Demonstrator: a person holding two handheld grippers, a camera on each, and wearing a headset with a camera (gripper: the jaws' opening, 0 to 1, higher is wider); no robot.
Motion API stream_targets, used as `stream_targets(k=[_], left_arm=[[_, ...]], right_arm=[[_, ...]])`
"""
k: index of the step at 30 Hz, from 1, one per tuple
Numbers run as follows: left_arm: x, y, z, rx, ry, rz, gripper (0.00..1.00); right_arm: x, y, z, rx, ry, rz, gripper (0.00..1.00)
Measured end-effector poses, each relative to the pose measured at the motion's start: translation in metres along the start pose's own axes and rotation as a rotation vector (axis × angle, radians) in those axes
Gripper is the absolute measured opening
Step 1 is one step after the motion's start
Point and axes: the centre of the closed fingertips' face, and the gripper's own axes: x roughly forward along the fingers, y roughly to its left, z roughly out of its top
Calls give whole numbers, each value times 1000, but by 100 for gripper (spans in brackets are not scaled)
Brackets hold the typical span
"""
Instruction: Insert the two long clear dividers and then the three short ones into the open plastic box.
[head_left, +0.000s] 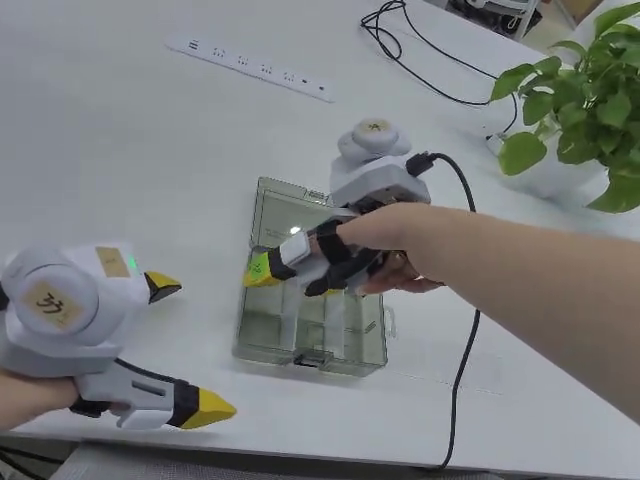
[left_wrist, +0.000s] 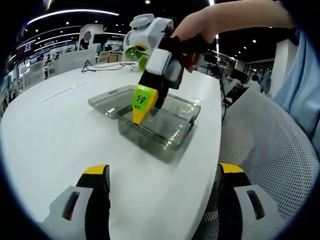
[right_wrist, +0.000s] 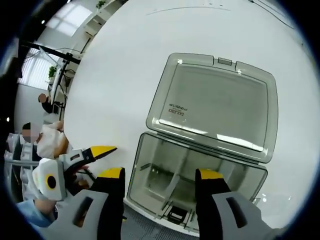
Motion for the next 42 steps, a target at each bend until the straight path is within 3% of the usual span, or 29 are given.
stream_targets(k=[7, 12, 13, 18, 22, 24, 25, 28, 30, 32, 34, 37, 39, 42], left_arm=[[-1, 0, 4, 8, 5, 1, 91], [-2, 0, 10, 16, 4, 6, 91], [-2, 0, 11, 14, 1, 6, 91], [-4, 3, 18, -34, -32, 18, 91], [-8, 4, 21, -61, -49, 25, 91], [-9, 4, 21, -63, -46, 30, 91], [-9, 4, 21, -63, -46, 31, 91], [-11, 5, 23, -63, -47, 38, 90], [-11, 5, 23, -65, -47, 41, 90], [-11, 5, 24, -69, -47, 44, 90], [-12, 5, 25, -74, -51, 47, 90], [-12, 4, 27, -73, -50, 52, 90], [-14, 4, 29, -75, -51, 58, 90], [-15, 5, 32, -81, -58, 68, 90]], right_arm=[[-6, 17, 6, 14, -53, 76, 72], [-15, 31, 7, -44, -76, 124, 77], [-12, 28, 9, -52, -79, 131, 77], [-23, 42, 18, -96, -161, 194, 83], [-32, 48, 25, -178, -221, 251, 90], [-39, 51, 21, -170, -220, 261, 90], [-43, 57, 19, -181, -239, 294, 90], [-51, 60, 14, -188, -258, 313, 90], [-58, 67, 11, -207, -285, 354, 90], [-60, 64, 10, -204, -293, 366, 90], [-68, 66, 11, -236, -344, 401, 91], [-76, 66, 11, -253, -386, 413, 93], [-84, 59, 16, -299, -461, 418, 96], [-88, 45, 11, -366, -478, 407, 97]])
